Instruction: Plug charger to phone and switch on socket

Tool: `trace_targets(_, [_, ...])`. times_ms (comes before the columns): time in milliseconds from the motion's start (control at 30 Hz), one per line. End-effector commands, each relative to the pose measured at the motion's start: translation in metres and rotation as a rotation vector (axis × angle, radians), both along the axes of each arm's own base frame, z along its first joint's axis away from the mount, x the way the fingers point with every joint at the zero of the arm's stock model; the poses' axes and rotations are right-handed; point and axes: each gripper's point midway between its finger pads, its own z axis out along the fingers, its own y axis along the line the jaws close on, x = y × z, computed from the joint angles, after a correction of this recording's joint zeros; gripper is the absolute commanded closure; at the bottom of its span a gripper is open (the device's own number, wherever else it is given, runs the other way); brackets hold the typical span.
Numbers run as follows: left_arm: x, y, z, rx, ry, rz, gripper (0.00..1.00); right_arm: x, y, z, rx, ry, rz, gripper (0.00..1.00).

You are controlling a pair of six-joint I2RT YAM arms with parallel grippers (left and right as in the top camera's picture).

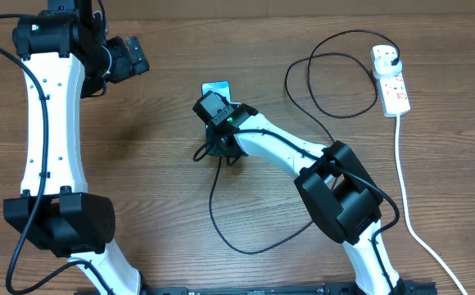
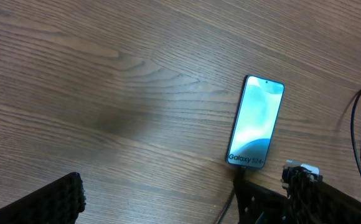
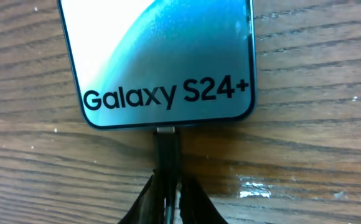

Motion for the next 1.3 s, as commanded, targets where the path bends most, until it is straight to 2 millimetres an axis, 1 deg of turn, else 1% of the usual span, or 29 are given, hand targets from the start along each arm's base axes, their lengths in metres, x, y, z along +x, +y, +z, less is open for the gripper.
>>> trace_targets(0, [0.001, 0.000, -0.006, 0.013, 0.015, 0.005, 0.00, 0.000, -0.007, -0.016, -0.036, 0.006, 0.013, 0.94])
trace_targets(200, [0.001, 0.000, -0.006, 0.013, 0.015, 0.004, 0.00, 0.002, -0.006, -0.015, -0.036, -0.006, 0.038, 0.96])
trace_targets(333, [0.001, 0.000, -0.006, 0.013, 0.015, 0.004, 0.00, 0.005, -0.003, -0.014, -0.034, -0.022, 0.069, 0.96])
trace_targets(633, [0.001, 0.000, -0.006, 0.013, 0.015, 0.004, 0.00, 0.010, -0.007, -0.013, -0.055, -0.048, 0.061, 0.95])
trace_targets(667, [0.001, 0.000, -0.006, 0.013, 0.015, 0.005, 0.00, 0.011, -0.007, -0.013, -0.055, -0.048, 0.060, 0.93])
trace_targets(733, [0.001, 0.000, -0.006, 0.013, 0.015, 0.004, 0.00, 0.010, -0.007, -0.013, -0.055, -0.048, 0.060, 0.84])
trace_targets(800, [0.001, 0.000, -0.006, 0.013, 0.015, 0.004, 0.00, 0.011, -0.007, -0.013, -0.054, -0.048, 0.061, 0.83])
trace_targets(900, [0.001, 0.000, -0.006, 0.013, 0.015, 0.004, 0.00, 0.011, -0.007, -0.008, -0.057, -0.044, 0.061, 0.77])
trace_targets(1133, [0.001, 0.000, -0.006, 0.013, 0.015, 0.004, 0.00, 0.016, -0.003, 0.017, -0.046, -0.060, 0.059, 0.71])
trace_targets(1200, [0.001, 0.000, -0.006, 0.013, 0.015, 0.004, 0.00, 0.017, -0.004, 0.027, -0.039, -0.068, 0.056, 0.66])
trace_targets(1267, [0.001, 0.000, -0.006, 0.013, 0.015, 0.005, 0.00, 0.019, -0.007, 0.041, -0.029, -0.080, 0.048, 0.62])
